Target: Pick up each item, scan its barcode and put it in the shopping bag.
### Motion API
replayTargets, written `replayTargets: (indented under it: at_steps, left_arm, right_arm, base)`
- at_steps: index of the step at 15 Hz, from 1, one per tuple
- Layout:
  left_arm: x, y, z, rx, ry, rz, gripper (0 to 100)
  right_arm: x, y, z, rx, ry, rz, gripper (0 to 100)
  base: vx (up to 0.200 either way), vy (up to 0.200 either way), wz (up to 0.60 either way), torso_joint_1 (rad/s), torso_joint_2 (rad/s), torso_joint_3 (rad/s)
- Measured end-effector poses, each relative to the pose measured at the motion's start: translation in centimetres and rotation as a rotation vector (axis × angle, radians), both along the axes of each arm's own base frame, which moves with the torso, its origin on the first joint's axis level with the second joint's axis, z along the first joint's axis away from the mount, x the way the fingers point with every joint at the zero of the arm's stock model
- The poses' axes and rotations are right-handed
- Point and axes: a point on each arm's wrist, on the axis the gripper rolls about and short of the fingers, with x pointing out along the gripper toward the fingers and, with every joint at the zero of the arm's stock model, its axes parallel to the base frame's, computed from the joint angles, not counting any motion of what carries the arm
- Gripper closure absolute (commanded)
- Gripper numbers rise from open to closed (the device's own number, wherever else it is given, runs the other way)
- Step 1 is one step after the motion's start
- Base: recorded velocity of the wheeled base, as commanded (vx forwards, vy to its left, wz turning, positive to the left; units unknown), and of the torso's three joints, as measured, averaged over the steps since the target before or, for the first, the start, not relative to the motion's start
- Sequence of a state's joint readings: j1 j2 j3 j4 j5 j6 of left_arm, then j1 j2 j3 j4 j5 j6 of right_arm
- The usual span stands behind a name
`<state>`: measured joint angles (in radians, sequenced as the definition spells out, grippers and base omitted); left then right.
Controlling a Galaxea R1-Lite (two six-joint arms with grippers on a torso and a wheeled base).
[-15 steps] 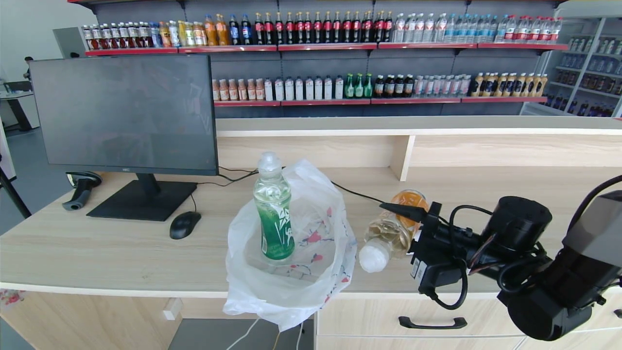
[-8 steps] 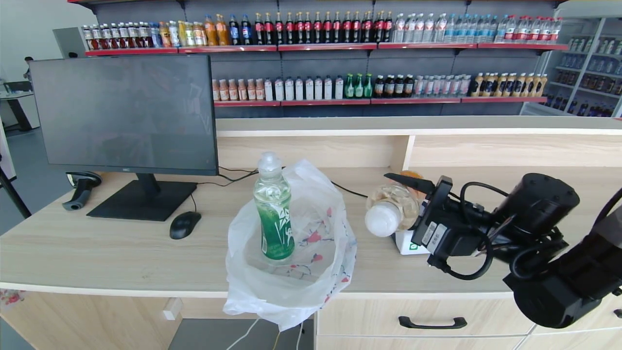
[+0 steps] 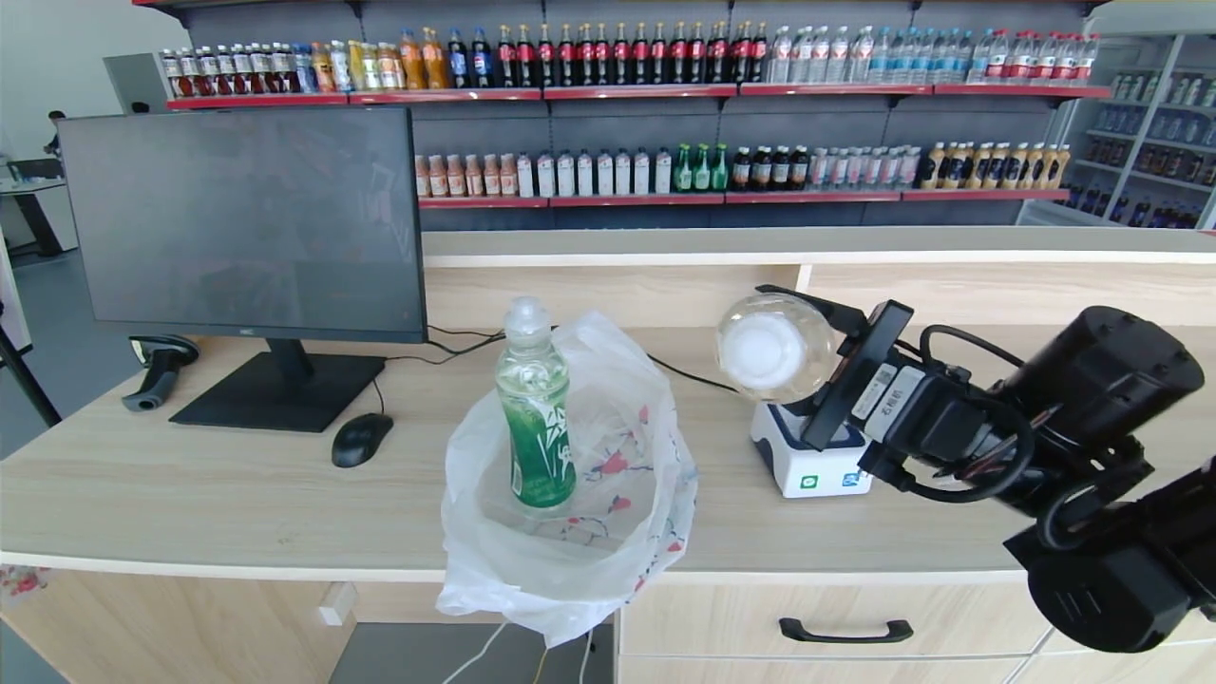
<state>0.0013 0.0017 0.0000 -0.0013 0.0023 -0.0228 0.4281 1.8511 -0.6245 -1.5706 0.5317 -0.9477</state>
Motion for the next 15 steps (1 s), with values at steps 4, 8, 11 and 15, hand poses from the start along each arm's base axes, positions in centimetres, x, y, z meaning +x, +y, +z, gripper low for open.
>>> replayTargets:
  at_steps: [4, 8, 11, 15]
  left_arm:
    - [0.0, 0.0, 0.0, 0.0, 0.0, 0.0, 0]
    - [0.0, 0.0, 0.0, 0.0, 0.0, 0.0, 0]
    - [0.0, 0.0, 0.0, -0.003, 0.0, 0.0, 0]
    - [0.0, 0.0, 0.0, 0.0, 0.0, 0.001, 0]
  right_arm:
    - [-3.1, 2.8, 0.7, 0.16, 0.139, -0.06, 100]
    - [-7.0, 4.3, 2.1, 0.46, 0.387, -0.034, 100]
    - [-7.8, 3.7, 1.9, 0.596, 0.565, 0.04, 100]
    - [-7.2, 0.9, -0.6, 0.639, 0.7, -0.062, 100]
  base:
    - [0.0, 0.0, 0.0, 0.0, 0.0, 0.0]
    - [0.0, 0.0, 0.0, 0.0, 0.0, 0.0]
    - [0.0, 0.0, 0.0, 0.0, 0.0, 0.0]
    - [0.0, 0.0, 0.0, 0.0, 0.0, 0.0]
